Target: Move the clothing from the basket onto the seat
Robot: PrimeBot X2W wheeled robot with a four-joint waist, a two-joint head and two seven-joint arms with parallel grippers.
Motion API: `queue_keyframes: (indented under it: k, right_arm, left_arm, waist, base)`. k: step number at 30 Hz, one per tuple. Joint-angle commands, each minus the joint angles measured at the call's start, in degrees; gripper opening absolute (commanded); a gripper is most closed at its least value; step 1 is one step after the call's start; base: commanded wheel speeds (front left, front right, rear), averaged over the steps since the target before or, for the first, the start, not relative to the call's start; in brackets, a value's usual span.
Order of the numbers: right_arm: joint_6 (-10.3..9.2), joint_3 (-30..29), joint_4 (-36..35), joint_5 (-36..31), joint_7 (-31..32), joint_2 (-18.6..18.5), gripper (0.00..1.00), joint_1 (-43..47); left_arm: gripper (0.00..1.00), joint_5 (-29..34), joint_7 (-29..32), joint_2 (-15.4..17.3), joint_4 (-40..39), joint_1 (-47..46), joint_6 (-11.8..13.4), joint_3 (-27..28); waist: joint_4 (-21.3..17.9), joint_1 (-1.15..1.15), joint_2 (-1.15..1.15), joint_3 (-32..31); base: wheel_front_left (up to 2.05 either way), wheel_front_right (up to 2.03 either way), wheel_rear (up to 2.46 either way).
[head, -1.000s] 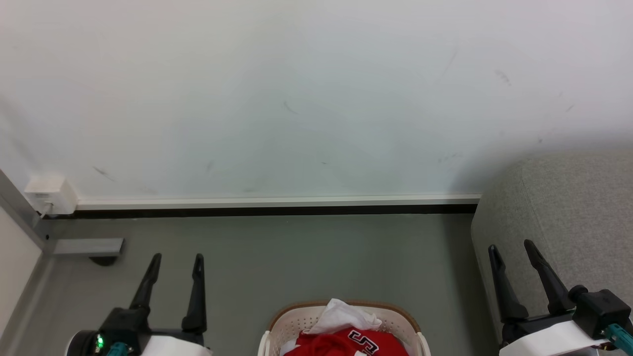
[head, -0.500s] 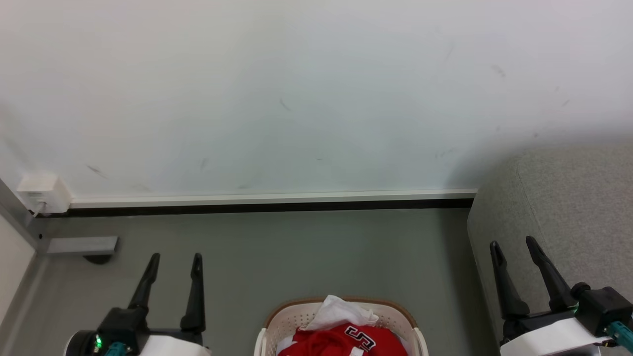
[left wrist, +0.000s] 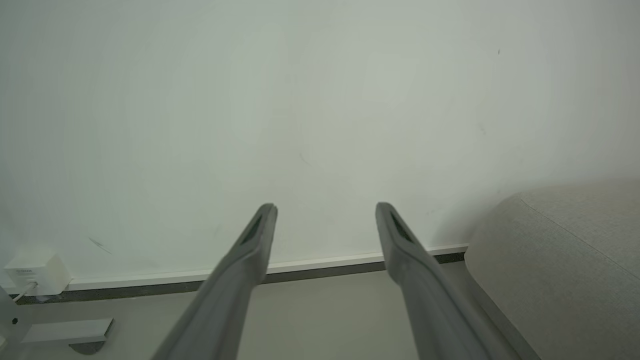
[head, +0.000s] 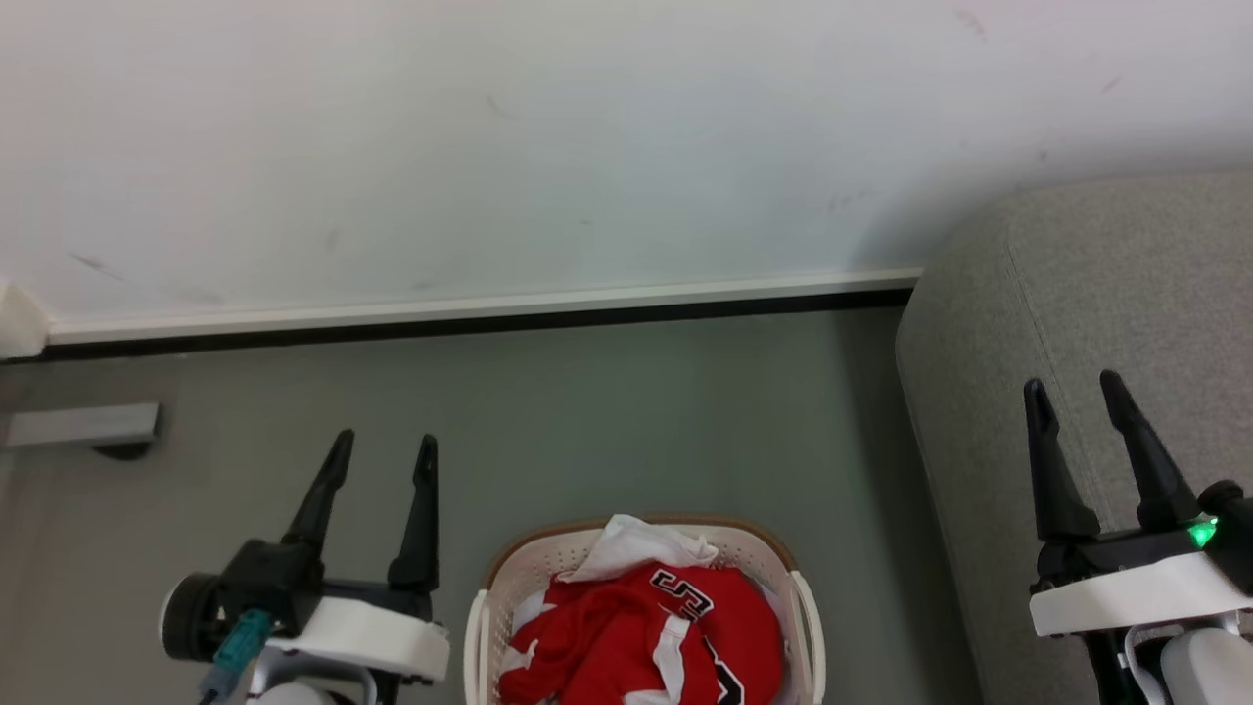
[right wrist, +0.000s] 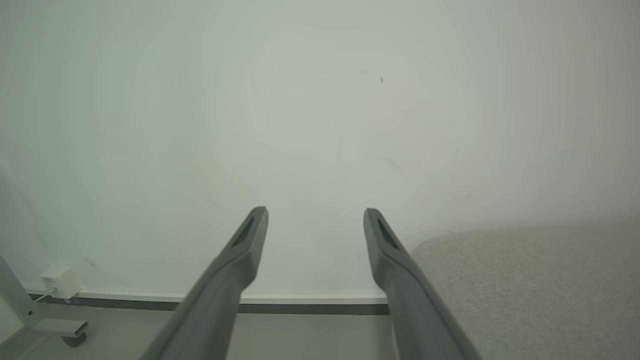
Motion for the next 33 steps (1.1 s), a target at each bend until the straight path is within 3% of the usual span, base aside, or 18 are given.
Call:
queue_keyframes:
  k: [1,10,23,33]
  right_arm:
    - [-0.12,-0.5,-0.6,0.3,-0.1,-0.5,1.0,-1.4]
    - [-0.12,-4.6,-4.7,3.8,-0.1,0.8,1.0,-6.0]
    - [-0.12,-5.4,-9.1,4.5,-0.1,1.7,1.0,-11.8]
    - [-0.12,-4.9,-9.6,4.7,-0.1,3.8,1.0,-14.0]
  left_arm:
    - [1.0,-0.3,-0.1,0.2,0.4,-1.7,-0.3,-0.2]
    - [1.0,-2.1,-0.1,0.2,9.0,-8.9,-2.1,-2.7]
    - [1.0,-0.5,1.4,1.4,38.6,-24.2,-4.0,-9.3]
    - [1.0,-0.7,5.6,2.5,53.8,-33.3,-4.4,-14.2]
  waist:
    - [-1.6,0.0,0.0,3.3]
    - [-3.7,0.0,0.0,12.3]
    - [-8.5,0.0,0.0,22.4]
    - [-11.8,0.0,0.0,28.8]
  base:
    - [0.0,0.0,0.0]
    - [0.0,0.0,0.0]
    - [0.0,0.0,0.0]
    - [0.0,0.0,0.0]
